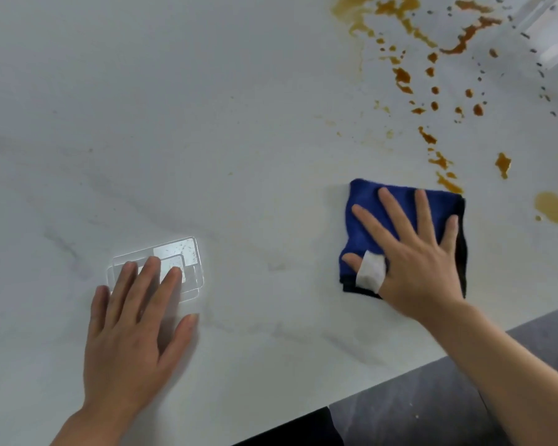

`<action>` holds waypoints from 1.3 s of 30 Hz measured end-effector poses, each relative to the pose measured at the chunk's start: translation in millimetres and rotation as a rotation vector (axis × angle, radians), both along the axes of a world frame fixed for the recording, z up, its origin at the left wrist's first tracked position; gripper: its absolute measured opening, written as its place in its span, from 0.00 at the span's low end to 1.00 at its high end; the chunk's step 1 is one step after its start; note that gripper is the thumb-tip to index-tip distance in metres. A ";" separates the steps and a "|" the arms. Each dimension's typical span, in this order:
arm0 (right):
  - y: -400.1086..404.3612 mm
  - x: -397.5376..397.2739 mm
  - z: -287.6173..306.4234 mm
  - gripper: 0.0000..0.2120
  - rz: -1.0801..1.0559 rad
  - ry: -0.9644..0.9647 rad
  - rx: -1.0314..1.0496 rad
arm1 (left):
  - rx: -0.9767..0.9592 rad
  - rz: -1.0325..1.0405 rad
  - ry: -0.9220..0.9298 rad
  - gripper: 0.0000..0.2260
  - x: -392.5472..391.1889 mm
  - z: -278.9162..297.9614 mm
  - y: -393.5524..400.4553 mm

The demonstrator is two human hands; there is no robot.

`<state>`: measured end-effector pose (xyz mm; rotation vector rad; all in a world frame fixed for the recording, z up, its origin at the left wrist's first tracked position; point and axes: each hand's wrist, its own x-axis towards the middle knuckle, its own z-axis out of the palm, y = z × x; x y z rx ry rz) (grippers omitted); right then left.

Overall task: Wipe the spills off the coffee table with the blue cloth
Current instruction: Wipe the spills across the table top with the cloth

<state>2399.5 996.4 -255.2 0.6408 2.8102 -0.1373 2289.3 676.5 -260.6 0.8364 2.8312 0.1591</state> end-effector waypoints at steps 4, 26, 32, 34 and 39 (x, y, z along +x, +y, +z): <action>-8.9 16.7 1.4 0.38 -0.058 -0.009 0.014 | 0.016 0.008 0.013 0.32 0.0 2.9 1.6; 1.1 -30.6 -5.1 0.36 -0.073 0.027 -0.010 | 0.022 0.000 0.003 0.31 -0.8 2.7 1.9; -12.7 -13.1 -4.7 0.35 -0.108 0.001 -0.022 | 0.054 -0.007 0.013 0.31 -1.5 1.4 3.4; -12.8 -18.2 -4.3 0.35 -0.048 -0.011 -0.033 | 0.074 -0.001 0.011 0.30 -0.6 1.9 4.8; 7.1 -68.2 -12.4 0.34 0.073 0.045 -0.024 | 0.121 0.049 -0.011 0.30 0.9 3.8 8.9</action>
